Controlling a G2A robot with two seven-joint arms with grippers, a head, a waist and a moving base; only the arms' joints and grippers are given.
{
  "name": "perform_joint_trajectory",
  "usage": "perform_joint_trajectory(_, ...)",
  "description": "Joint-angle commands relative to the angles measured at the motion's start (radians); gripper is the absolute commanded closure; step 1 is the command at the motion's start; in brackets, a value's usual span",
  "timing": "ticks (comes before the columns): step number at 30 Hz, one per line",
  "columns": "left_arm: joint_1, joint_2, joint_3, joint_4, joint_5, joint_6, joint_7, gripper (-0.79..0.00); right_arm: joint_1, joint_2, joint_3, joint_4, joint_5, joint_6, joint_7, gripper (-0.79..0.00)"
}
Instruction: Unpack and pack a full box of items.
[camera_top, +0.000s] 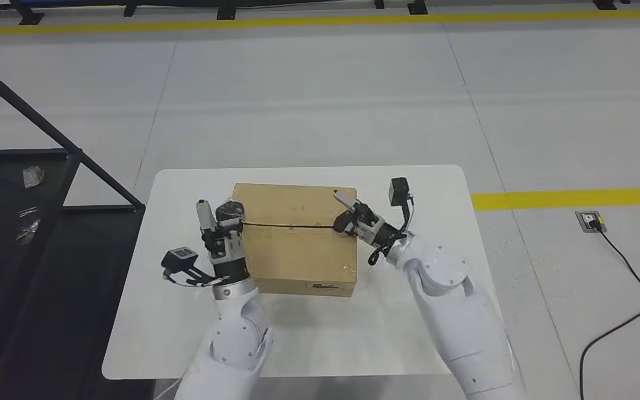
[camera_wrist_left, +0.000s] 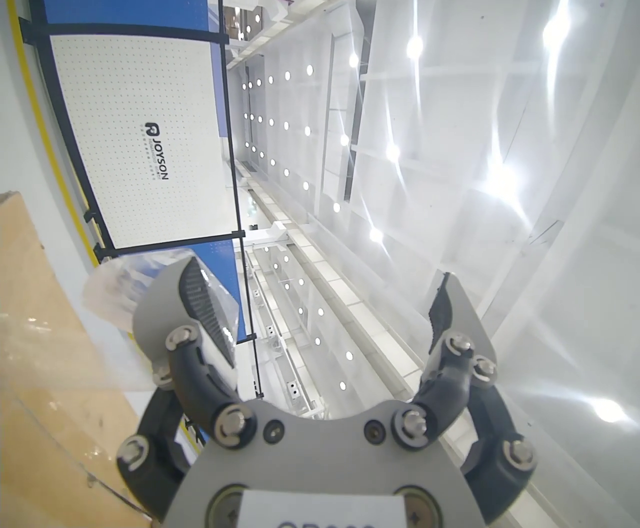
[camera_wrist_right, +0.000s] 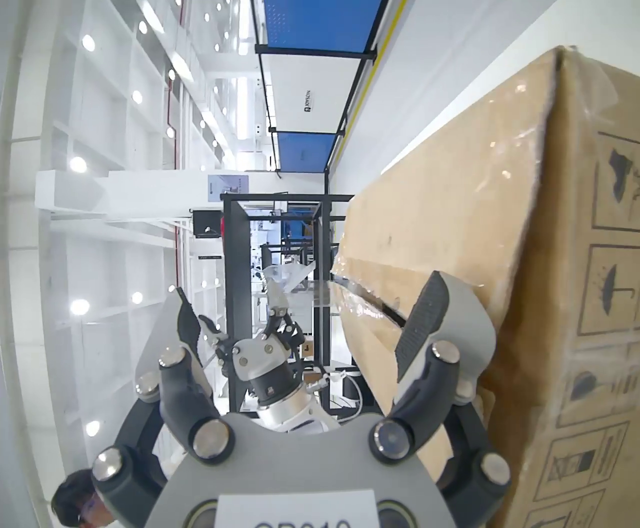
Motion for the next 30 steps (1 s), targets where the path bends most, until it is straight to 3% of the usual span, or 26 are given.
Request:
perform_joint_trajectory(1,-0.012,-0.005,0.005,0.018,0.030,0.005,0.009,-0.785,0.020,0.001,-0.008,0.029,-0.001,0.030,0.024,-0.785)
perform_joint_trajectory(16,-0.077,-0.037,0.060,0.143,0.152,0.047,-0.018,-0.785,0.034,0.017,-0.018,0.058,0.003,0.028,0.083,-0.785)
perform_joint_trajectory(30,-0.104,-0.063,0.095,0.205,0.210,0.059,-0.039,-0.785,-0.081,0.039,0.058,-0.107,0.119,-0.106,0.063,-0.785)
